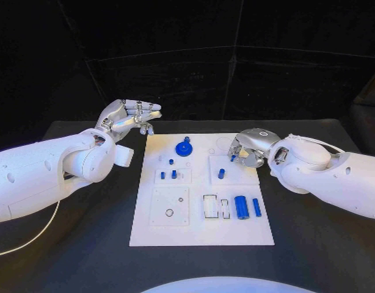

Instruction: Assemble the parts on the task board

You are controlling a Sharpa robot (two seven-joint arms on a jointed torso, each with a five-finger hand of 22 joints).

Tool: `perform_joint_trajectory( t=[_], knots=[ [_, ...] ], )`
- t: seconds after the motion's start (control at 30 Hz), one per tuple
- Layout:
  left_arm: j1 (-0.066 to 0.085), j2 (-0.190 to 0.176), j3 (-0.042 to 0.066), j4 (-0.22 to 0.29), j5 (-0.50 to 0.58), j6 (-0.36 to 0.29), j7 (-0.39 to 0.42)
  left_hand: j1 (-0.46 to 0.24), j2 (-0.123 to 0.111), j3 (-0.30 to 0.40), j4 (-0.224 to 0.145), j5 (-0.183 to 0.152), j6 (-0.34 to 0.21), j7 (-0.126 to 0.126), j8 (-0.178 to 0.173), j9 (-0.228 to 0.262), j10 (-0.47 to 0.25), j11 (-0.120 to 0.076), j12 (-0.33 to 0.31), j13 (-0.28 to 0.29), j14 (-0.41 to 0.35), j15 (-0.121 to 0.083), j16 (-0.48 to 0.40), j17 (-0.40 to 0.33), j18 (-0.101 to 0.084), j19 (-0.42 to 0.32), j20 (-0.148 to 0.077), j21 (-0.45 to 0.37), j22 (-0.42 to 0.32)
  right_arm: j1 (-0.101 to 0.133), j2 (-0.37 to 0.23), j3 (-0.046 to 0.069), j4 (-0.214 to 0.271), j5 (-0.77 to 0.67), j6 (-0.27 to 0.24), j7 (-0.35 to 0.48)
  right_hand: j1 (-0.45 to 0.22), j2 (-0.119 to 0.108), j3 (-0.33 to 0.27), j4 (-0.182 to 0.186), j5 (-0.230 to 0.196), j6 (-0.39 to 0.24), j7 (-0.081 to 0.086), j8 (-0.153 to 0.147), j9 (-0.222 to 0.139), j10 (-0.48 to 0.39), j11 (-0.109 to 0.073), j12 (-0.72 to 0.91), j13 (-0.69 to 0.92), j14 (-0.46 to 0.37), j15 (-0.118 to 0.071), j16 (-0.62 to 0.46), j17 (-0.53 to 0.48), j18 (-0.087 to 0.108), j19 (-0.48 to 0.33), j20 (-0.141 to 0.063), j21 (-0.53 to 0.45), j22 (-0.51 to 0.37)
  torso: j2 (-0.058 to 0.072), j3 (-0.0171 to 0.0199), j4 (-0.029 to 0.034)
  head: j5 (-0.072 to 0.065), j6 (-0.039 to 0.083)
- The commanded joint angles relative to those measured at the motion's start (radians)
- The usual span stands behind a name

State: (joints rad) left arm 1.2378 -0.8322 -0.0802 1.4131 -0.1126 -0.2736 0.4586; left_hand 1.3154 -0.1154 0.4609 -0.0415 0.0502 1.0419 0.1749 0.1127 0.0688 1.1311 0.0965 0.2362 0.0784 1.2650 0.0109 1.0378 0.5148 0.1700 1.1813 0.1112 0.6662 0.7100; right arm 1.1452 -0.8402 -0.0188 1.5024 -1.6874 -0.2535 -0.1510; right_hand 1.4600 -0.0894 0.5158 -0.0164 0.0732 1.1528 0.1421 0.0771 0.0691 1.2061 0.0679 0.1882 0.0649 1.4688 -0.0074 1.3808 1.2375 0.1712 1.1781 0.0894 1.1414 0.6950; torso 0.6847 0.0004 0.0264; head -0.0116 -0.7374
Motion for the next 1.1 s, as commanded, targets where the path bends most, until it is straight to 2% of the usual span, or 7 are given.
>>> perform_joint_trajectory(
  t=[0.03, 0.33, 0.6, 0.7, 0.87, 1.03, 1.1],
  knots=[
    [0.001, 0.001, 0.001, -0.002, 0.006, 0.007, 0.004, 0.002, 0.007, -0.006, 0.000, 0.000, -0.003, 0.000, -0.004, -0.001, 0.003, 0.000, 0.006, 0.002, -0.011, 0.000, -0.007, -0.004, 0.014, -0.005, 0.001, -0.004, -0.002, 0.002, -0.018, 0.001, 0.031, 0.008, -0.081, -0.001, -0.012, -0.002, 0.007, 0.000, -0.004, 0.006, 0.001, -0.003, 0.001, 0.005, 0.001, -0.005, 0.001, 0.044, -0.007, 0.006, 0.002, -0.018, 0.007, -0.001, 0.005, 0.004, 0.000, -0.0006, 0.0014, -0.002, 0.001],
    [0.001, 0.001, 0.001, -0.008, 0.006, 0.008, 0.001, 0.002, 0.007, -0.006, 0.000, 0.000, -0.003, 0.000, -0.004, -0.001, 0.003, 0.000, 0.006, 0.002, -0.011, 0.000, -0.007, -0.004, 0.014, -0.005, 0.001, -0.004, -0.002, 0.005, -0.071, 0.003, 0.135, 0.037, -0.136, 0.010, -0.020, -0.009, 0.014, -0.004, -0.005, 0.006, 0.001, -0.004, 0.000, 0.005, 0.002, -0.008, 0.000, 0.046, -0.007, 0.011, 0.010, -0.020, 0.012, -0.001, 0.013, 0.016, 0.001, -0.0006, -0.0001, 0.001, 0.002],
    [0.001, 0.008, 0.001, -0.011, 0.006, 0.012, 0.000, 0.002, 0.007, -0.007, 0.000, 0.000, -0.004, 0.000, -0.004, -0.002, 0.001, 0.000, 0.007, 0.001, -0.013, 0.000, -0.010, -0.008, 0.013, -0.006, 0.001, -0.006, -0.003, 0.006, -0.034, 0.003, 0.204, 0.055, -0.142, 0.025, -0.022, -0.009, 0.017, -0.005, -0.005, 0.006, 0.001, -0.005, 0.000, 0.005, 0.002, -0.008, 0.001, 0.047, -0.006, 0.013, 0.012, -0.020, 0.012, -0.001, 0.014, 0.017, 0.003, 0.0006, 0.0036, 0.014, 0.004],
    [0.001, 0.009, 0.000, -0.012, 0.006, 0.012, -0.001, 0.002, 0.007, -0.007, 0.000, 0.000, -0.004, 0.000, -0.004, -0.002, 0.001, 0.000, 0.007, 0.001, -0.013, 0.000, -0.010, -0.008, 0.013, -0.006, 0.001, -0.006, -0.003, 0.005, -0.008, 0.003, 0.214, 0.057, -0.136, 0.029, -0.022, -0.009, 0.018, -0.006, -0.004, 0.005, 0.001, -0.005, 0.000, 0.005, 0.002, -0.009, 0.001, 0.047, -0.006, 0.013, 0.011, -0.020, 0.012, -0.001, 0.014, 0.016, 0.002, -0.0011, 0.0035, 0.022, 0.000],
    [0.001, 0.012, 0.000, -0.012, 0.006, 0.014, -0.002, 0.002, 0.007, -0.007, 0.000, 0.000, -0.004, 0.000, -0.004, -0.002, 0.001, 0.000, 0.007, 0.001, -0.013, 0.000, -0.010, -0.008, 0.013, -0.006, 0.001, -0.006, -0.003, 0.001, 0.043, 0.002, 0.219, 0.052, -0.112, 0.034, -0.023, -0.009, 0.021, -0.008, -0.003, 0.005, 0.002, -0.006, 0.000, 0.005, 0.002, -0.009, 0.001, 0.047, -0.006, 0.013, 0.012, -0.020, 0.011, 0.000, 0.014, 0.015, 0.003, -0.0011, 0.0038, 0.034, -0.006],
    [0.001, 0.014, 0.000, -0.011, 0.006, 0.015, -0.003, 0.002, 0.007, -0.009, 0.000, 0.000, -0.005, 0.001, -0.004, -0.002, 0.000, 0.001, 0.008, 0.001, -0.014, 0.001, -0.012, -0.012, 0.013, -0.006, 0.001, -0.007, -0.004, -0.019, 0.081, 0.001, 0.212, 0.035, -0.083, 0.034, -0.023, -0.009, 0.023, -0.009, -0.002, 0.004, 0.002, -0.006, 0.000, 0.004, 0.002, -0.010, 0.001, 0.047, -0.006, 0.014, 0.012, -0.020, 0.011, 0.000, 0.014, 0.014, 0.002, -0.0023, 0.0013, 0.044, -0.012],
    [0.001, 0.015, 0.000, -0.010, 0.006, 0.015, -0.003, 0.002, 0.007, -0.009, 0.000, 0.000, -0.005, 0.001, -0.004, -0.002, 0.000, 0.001, 0.008, 0.001, -0.014, 0.001, -0.012, -0.012, 0.013, -0.006, 0.001, -0.007, -0.004, -0.027, 0.095, -0.007, 0.208, 0.023, -0.071, 0.034, -0.024, -0.009, 0.023, -0.009, -0.002, 0.004, 0.002, -0.006, 0.000, 0.004, 0.002, -0.010, 0.001, 0.047, -0.006, 0.014, 0.012, -0.020, 0.011, 0.000, 0.014, 0.014, 0.002, -0.0019, 0.0017, 0.047, -0.014]
  ],
)
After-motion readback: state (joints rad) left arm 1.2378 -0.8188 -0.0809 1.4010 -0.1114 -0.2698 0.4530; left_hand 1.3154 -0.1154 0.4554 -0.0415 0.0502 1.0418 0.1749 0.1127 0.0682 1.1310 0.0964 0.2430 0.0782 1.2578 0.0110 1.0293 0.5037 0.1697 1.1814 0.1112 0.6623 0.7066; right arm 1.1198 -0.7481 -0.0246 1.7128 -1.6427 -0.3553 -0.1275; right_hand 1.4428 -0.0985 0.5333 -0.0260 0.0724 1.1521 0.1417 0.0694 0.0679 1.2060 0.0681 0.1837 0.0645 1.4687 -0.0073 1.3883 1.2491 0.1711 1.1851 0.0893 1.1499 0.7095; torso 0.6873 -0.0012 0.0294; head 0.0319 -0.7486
